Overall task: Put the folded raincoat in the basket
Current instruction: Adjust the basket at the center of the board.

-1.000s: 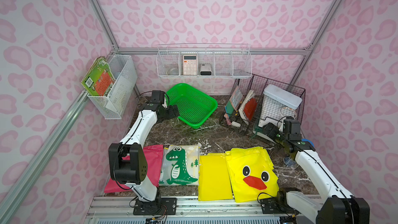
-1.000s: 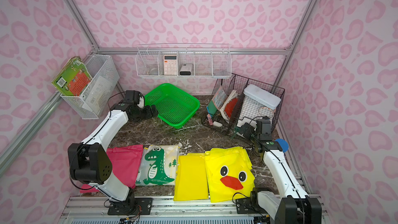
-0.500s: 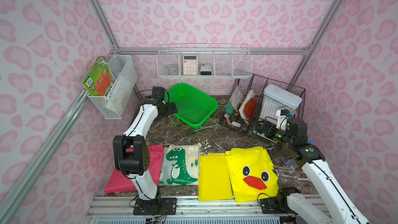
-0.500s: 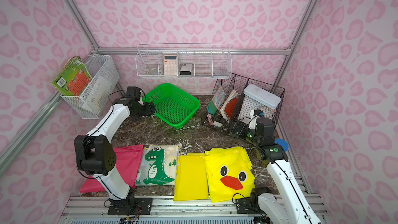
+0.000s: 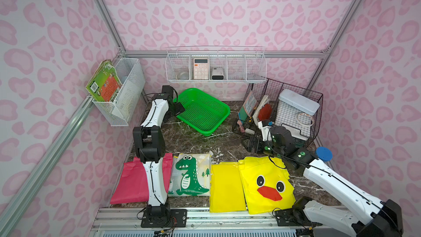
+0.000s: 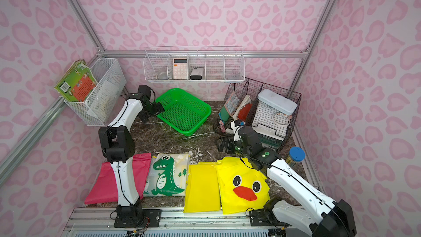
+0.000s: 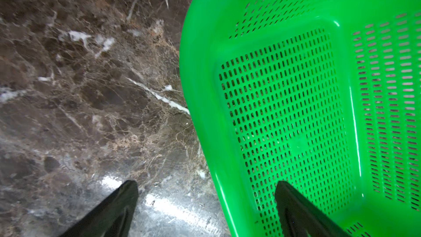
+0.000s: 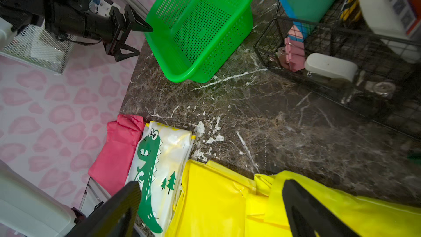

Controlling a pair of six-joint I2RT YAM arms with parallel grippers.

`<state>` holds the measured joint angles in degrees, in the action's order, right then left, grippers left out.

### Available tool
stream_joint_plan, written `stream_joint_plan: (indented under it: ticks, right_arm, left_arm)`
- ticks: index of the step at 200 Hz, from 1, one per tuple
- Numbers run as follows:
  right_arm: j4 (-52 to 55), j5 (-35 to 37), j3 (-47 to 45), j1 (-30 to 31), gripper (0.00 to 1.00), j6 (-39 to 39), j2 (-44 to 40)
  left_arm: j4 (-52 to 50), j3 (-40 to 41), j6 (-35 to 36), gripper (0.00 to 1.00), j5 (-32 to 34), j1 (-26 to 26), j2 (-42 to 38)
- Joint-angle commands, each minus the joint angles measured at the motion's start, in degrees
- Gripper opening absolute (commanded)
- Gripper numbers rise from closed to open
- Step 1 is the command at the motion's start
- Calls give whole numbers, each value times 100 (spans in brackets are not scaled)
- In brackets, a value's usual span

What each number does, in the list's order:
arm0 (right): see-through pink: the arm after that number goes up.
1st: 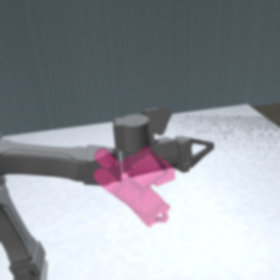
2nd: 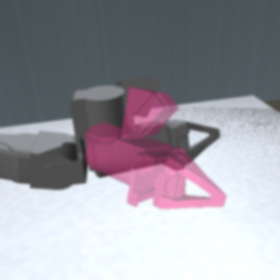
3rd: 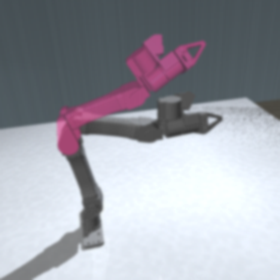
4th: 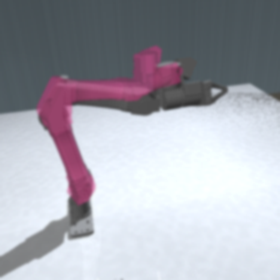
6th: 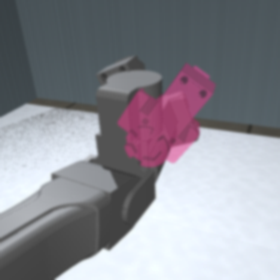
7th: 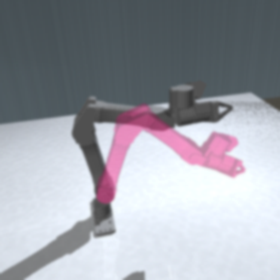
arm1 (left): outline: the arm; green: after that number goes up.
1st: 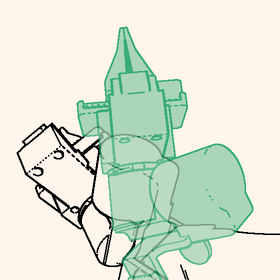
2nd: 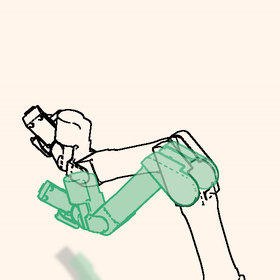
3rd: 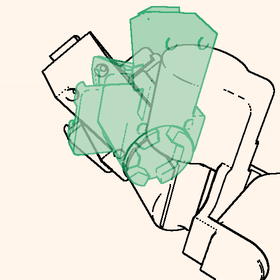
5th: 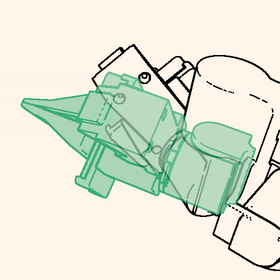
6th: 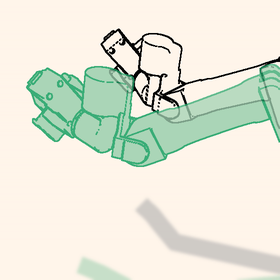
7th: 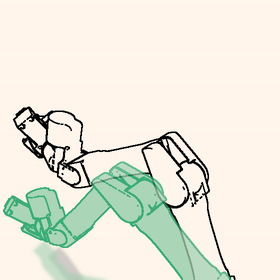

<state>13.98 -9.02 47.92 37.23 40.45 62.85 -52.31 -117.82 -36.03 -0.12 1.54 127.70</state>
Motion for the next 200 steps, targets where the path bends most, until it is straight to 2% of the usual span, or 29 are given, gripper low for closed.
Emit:
stream_joint_plan:
  ticks: [1, 39, 87, 170, 200]
  right_arm:
    - [-638, 156, 48, 117, 99, 98, 386]
    - [-946, 45, 306, 117, 100, -72, 1033]
    - [-1124, -100, 643, 117, 100, -194, 1729]
    - [-1299, -99, 1185, 40, 100, -190, 2509]
    - [-1306, -149, 1286, -9, 100, -175, 2700]
  left_arm:
    - [-495, -30, -201, 99, -93, 12, 114]
    - [-216, 820, -149, 99, -138, 12, -396]
    - [240, 1916, -252, 99, -566, -92, -1118]
    - [1170, 3701, -965, 99, -1266, -802, -2003]
    - [1437, 4061, -1312, 99, -1383, -1148, -2227]
